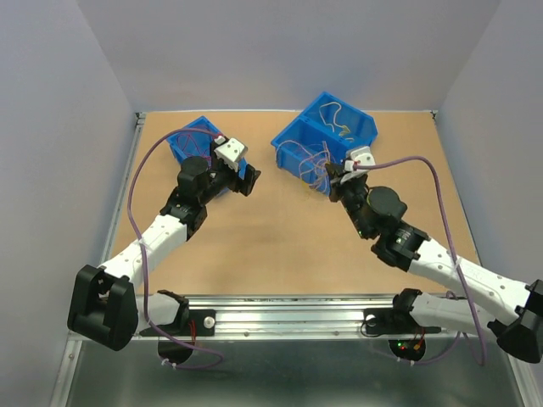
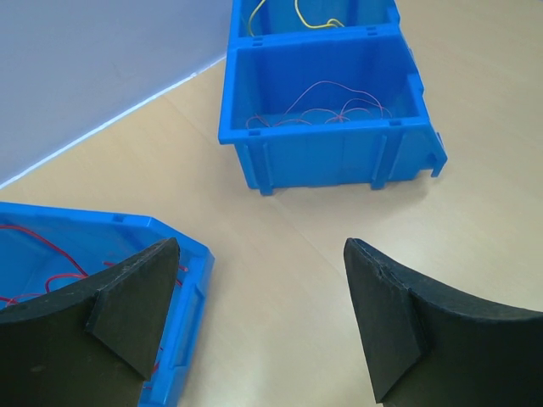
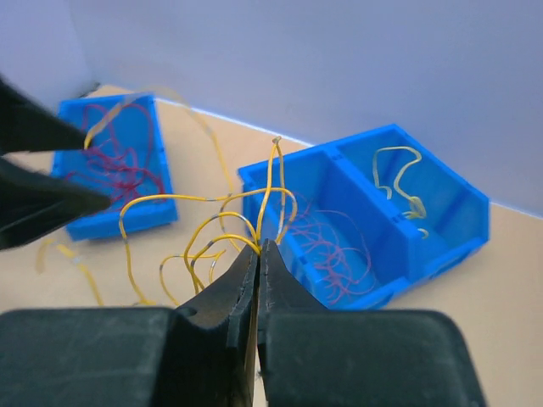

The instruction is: Untangle the cables

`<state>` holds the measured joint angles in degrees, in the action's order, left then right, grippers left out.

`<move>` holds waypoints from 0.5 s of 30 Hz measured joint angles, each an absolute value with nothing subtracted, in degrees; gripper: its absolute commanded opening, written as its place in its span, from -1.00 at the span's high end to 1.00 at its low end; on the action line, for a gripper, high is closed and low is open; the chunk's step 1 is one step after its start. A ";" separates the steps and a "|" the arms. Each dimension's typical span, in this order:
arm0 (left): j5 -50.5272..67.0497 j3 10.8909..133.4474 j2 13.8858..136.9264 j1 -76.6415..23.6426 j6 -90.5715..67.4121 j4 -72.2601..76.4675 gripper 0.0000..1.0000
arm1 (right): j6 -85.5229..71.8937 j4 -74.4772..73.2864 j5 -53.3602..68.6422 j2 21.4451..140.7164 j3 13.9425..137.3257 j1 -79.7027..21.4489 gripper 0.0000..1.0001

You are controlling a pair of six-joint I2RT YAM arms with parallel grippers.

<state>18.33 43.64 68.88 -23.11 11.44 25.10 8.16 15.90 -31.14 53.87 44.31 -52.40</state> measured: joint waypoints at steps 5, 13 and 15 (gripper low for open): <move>18.11 43.64 68.88 -23.11 11.44 25.17 -0.80 | 7.51 18.24 -28.58 60.75 51.18 -42.39 0.99; 17.98 43.64 68.90 -23.11 11.44 25.65 -0.80 | -3.75 19.79 -15.53 78.00 65.60 -19.14 0.99; 17.96 43.64 68.90 -23.11 11.44 25.71 -0.79 | -6.70 19.57 -13.10 83.83 69.82 -14.59 0.99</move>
